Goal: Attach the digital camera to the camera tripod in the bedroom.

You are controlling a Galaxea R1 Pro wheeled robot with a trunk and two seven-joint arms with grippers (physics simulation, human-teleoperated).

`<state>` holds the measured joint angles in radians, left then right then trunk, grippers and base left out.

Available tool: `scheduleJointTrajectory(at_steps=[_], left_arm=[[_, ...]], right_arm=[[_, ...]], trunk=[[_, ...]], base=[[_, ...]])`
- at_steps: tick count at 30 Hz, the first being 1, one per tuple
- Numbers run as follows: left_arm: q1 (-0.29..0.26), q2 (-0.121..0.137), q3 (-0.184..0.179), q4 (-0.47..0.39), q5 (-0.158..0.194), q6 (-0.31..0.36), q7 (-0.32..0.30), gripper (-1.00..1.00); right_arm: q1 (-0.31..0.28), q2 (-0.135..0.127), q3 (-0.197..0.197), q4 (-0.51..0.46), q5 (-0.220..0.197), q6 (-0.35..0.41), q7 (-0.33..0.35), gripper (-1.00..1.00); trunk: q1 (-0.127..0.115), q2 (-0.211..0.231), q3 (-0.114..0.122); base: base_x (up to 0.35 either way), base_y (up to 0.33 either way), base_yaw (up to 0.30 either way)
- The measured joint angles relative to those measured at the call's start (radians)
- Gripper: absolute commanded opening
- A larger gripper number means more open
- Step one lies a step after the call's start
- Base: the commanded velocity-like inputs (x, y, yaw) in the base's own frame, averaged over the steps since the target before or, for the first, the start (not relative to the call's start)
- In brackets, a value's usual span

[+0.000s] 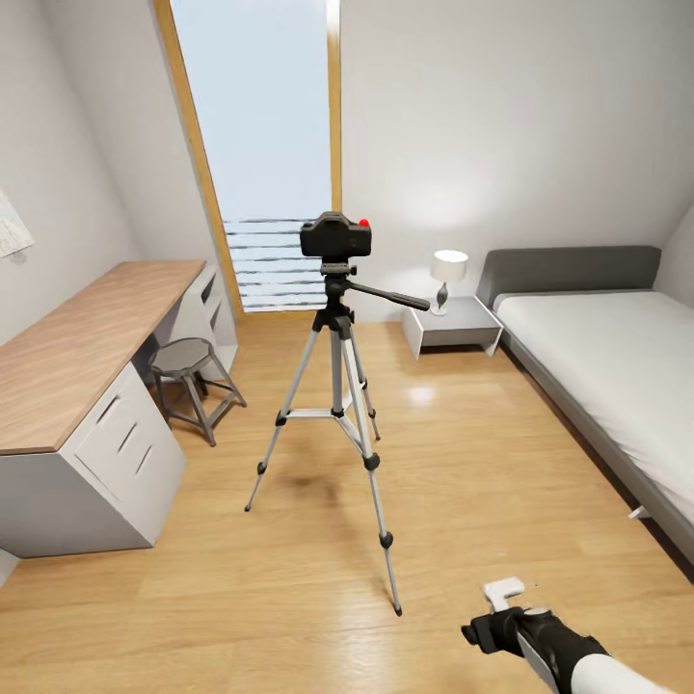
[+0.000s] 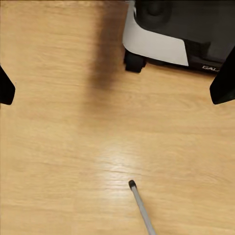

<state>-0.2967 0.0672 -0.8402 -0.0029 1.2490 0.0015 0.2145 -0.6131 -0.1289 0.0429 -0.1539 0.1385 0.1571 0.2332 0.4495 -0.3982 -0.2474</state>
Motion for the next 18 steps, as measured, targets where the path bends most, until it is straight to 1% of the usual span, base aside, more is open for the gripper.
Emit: scheduleJointTrajectory(at_steps=[2, 4, 7, 9, 12, 13, 15, 18], left_arm=[[0.000, 0.000, 0.000, 0.000, 0.000, 0.000, 0.000, 1.00], [0.000, -0.001, 0.000, 0.000, 0.000, 0.001, 0.000, 1.00], [0.003, -0.002, -0.001, 0.000, 0.000, 0.003, 0.000, 1.00], [0.008, -0.003, -0.001, -0.001, 0.000, 0.004, 0.000, 1.00], [0.016, -0.008, -0.001, -0.001, 0.000, 0.004, 0.000, 1.00], [0.019, -0.010, -0.001, -0.001, 0.000, 0.004, 0.000, 1.00], [0.025, -0.018, -0.001, 0.000, 0.000, 0.004, 0.000, 1.00], [0.029, -0.025, 0.000, 0.000, 0.000, 0.004, 0.000, 1.00]], right_arm=[[0.000, -0.012, -0.006, 0.071, -0.001, -0.045, -0.001, 1.00], [-0.001, -0.025, -0.011, 0.115, -0.002, -0.084, -0.002, 1.00], [0.006, -0.042, -0.016, 0.150, -0.002, -0.124, -0.003, 1.00], [0.022, -0.049, -0.018, 0.162, -0.002, -0.140, -0.004, 1.00], [0.066, -0.053, -0.020, 0.174, -0.003, -0.155, -0.005, 1.00], [0.099, -0.054, -0.020, 0.179, -0.003, -0.160, -0.005, 1.00], [0.136, -0.053, -0.023, 0.181, -0.007, -0.164, -0.005, 1.00], [0.185, -0.051, -0.025, 0.183, -0.027, -0.169, -0.006, 1.00]], trunk=[[0.000, 0.000, 0.000], [0.000, 0.000, 0.000], [0.000, 0.000, 0.000], [0.000, 0.000, 0.000], [0.000, 0.000, 0.000], [0.000, 0.000, 0.000], [0.000, 0.000, 0.000], [0.000, 0.000, 0.000]], base=[[0.000, 0.000, 0.000], [0.000, 0.000, 0.000], [0.000, 0.000, 0.000], [0.000, 0.000, 0.000], [0.000, 0.000, 0.000], [0.000, 0.000, 0.000], [0.000, 0.000, 0.000], [0.000, 0.000, 0.000]])
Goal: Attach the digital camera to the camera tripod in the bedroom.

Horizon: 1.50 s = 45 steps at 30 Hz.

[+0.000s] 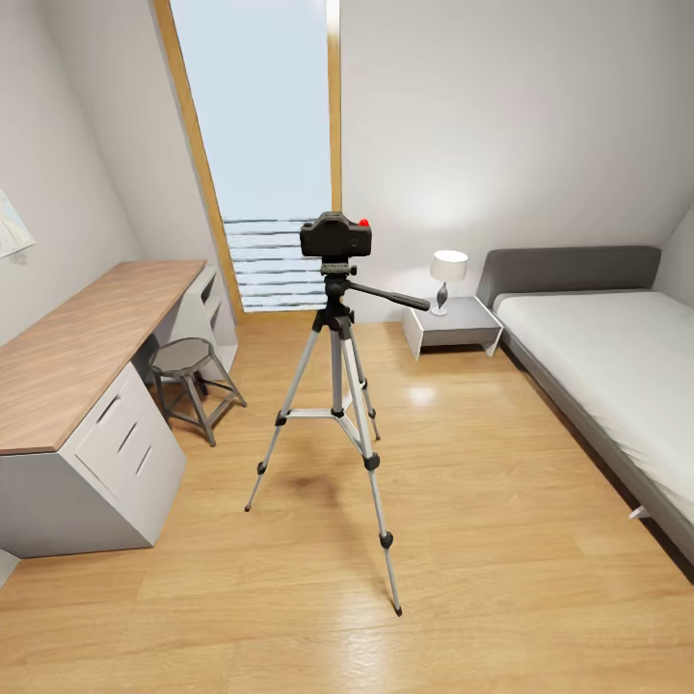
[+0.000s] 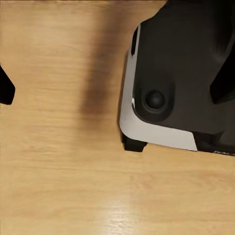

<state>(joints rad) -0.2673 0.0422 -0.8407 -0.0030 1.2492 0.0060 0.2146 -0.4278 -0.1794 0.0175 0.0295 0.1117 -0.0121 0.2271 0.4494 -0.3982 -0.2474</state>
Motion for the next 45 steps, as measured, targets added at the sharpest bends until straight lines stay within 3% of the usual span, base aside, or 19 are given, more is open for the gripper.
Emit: scheduleJointTrajectory(at_steps=[9, 12, 27, 45], left_arm=[[0.018, -0.010, 0.001, 0.000, 0.002, -0.006, 0.000, 1.00], [0.019, -0.011, 0.001, 0.000, 0.002, -0.006, 0.000, 1.00], [0.021, -0.010, 0.000, -0.001, 0.012, -0.011, -0.001, 1.00], [0.021, -0.006, -0.010, -0.005, 0.005, -0.013, -0.001, 1.00]], right_arm=[[0.116, 0.017, -0.002, 0.001, -0.101, -0.045, -0.029, 1.00], [0.136, 0.019, -0.003, 0.001, -0.114, -0.054, -0.043, 1.00], [0.217, 0.020, -0.002, 0.001, -0.125, -0.062, -0.064, 1.00], [0.228, 0.023, -0.001, 0.001, -0.124, -0.052, -0.064, 1.00]], trunk=[[0.000, 0.000, 0.000], [0.000, 0.000, 0.000], [0.000, 0.000, 0.000], [0.000, 0.000, 0.000]], base=[[0.000, 0.000, 0.000], [0.000, 0.000, 0.000], [0.000, 0.000, 0.000], [0.000, 0.000, 0.000]])
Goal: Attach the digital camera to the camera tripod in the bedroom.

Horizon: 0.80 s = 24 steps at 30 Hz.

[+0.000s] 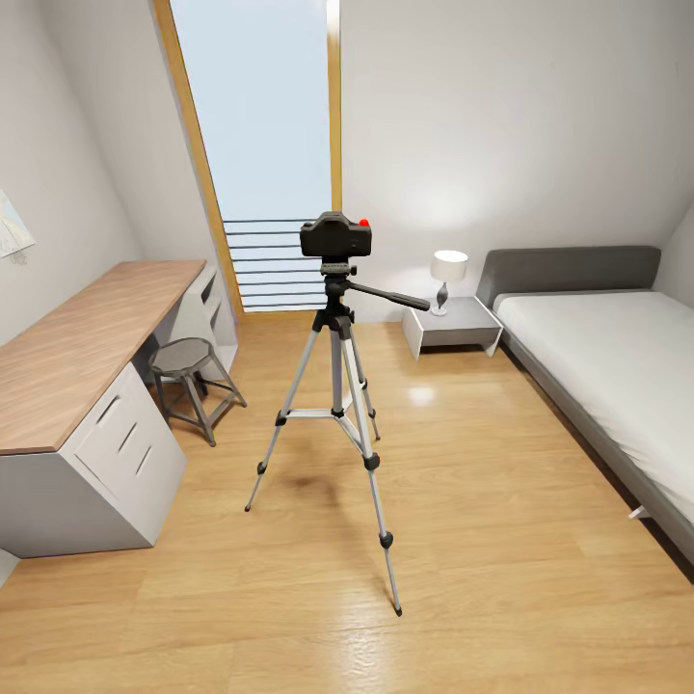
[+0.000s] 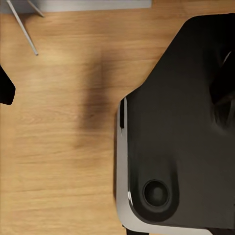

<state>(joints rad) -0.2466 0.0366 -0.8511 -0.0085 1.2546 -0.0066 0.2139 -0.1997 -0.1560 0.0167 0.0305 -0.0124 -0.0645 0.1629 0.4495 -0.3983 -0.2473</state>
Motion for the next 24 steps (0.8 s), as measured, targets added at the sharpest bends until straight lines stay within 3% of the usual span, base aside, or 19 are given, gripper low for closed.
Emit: scheduleJointTrajectory(at_steps=[24], left_arm=[[0.000, 0.016, -0.004, 0.000, -0.005, 0.000, 0.000, 1.00]], right_arm=[[0.000, 0.013, 0.000, 0.000, 0.000, 0.007, 0.001, 1.00]], trunk=[[0.000, 0.000, 0.000]], base=[[0.000, 0.000, 0.000]])
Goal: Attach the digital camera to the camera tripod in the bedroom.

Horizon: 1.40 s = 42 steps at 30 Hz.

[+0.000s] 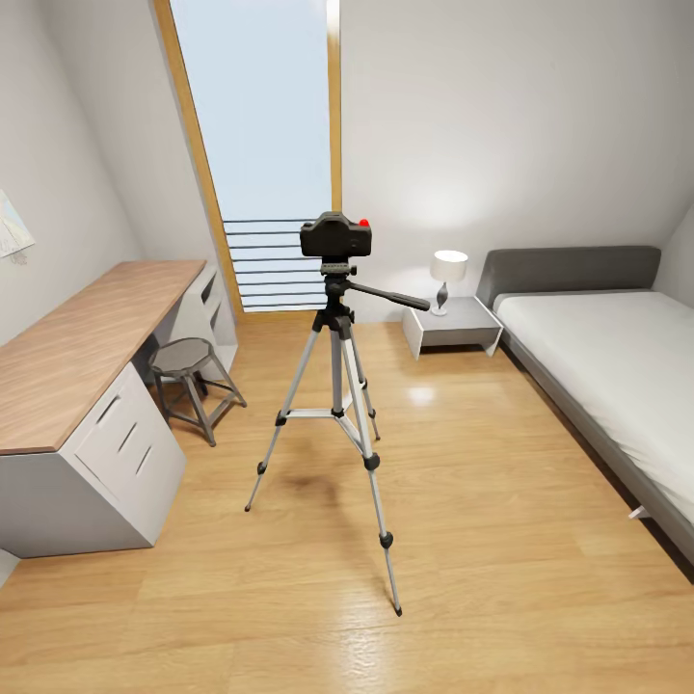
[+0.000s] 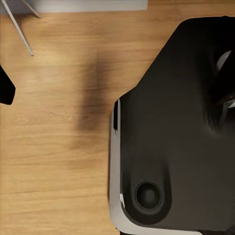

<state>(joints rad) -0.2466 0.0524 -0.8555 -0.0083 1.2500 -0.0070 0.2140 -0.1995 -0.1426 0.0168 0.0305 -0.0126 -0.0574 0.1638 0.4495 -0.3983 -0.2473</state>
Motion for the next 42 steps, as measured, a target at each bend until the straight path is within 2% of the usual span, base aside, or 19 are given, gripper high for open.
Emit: scheduleJointTrajectory(at_steps=[22, 28, 42], left_arm=[[0.000, -0.006, 0.004, -0.001, 0.001, 0.001, 0.000, 1.00], [0.000, -0.007, 0.005, -0.001, 0.000, 0.001, 0.000, 1.00], [0.000, -0.007, 0.005, -0.001, 0.000, 0.001, 0.000, 1.00]], right_arm=[[0.000, 0.002, 0.000, 0.000, 0.000, 0.001, 0.000, 1.00], [0.000, 0.012, 0.000, 0.000, -0.001, 0.000, -0.005, 1.00], [0.000, 0.014, 0.000, 0.000, -0.001, -0.004, -0.005, 1.00]], trunk=[[0.000, 0.000, 0.000], [0.000, 0.000, 0.007], [0.000, 0.000, 0.029]], base=[[0.000, 0.000, 0.000], [0.000, 0.000, 0.000], [0.000, 0.000, 0.000]])
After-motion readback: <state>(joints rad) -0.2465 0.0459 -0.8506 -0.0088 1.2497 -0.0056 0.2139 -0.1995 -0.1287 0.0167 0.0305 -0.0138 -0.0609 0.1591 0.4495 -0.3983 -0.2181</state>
